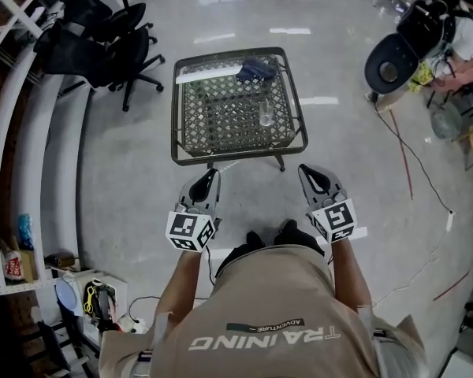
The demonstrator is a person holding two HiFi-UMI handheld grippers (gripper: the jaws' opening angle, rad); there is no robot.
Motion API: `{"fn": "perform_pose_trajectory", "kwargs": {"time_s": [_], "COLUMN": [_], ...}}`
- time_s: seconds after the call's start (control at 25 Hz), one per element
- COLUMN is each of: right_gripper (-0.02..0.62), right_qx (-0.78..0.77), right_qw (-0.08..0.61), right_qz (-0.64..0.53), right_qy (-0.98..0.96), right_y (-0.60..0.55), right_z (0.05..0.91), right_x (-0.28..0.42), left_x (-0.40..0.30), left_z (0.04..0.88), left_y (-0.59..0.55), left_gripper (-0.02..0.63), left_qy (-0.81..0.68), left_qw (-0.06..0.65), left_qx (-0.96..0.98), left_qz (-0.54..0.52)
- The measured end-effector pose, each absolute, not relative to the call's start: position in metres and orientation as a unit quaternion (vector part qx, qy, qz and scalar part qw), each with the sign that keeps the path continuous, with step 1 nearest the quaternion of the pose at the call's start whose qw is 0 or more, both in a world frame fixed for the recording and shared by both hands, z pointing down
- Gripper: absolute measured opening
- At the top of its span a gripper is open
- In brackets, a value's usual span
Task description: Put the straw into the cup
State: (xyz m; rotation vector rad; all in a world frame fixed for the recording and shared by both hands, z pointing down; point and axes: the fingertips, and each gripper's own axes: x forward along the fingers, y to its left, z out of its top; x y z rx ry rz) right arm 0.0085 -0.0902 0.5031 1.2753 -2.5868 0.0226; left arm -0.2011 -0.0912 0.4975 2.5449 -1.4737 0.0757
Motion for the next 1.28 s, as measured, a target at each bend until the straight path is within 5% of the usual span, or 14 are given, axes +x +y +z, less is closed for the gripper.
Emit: {"fn": "perform_pose_trajectory", "kwargs": {"time_s": [1.28], "right_gripper": [0.017], "right_qx": [0.390], "right_qw": [0.092], "right_qz": [0.029], "right_qy": [-0.916], "right_y": [-0.317], "right_z": [0.511], "right_x": [0.080], "left_x": [-0.141], "left_z": [0.478], "left_y": [-0.290], "left_gripper": [0.035], "left_qy": [-0.567], "left_qw": [0.109], "left_qx": [0.816], "left_qz": [0.031]}}
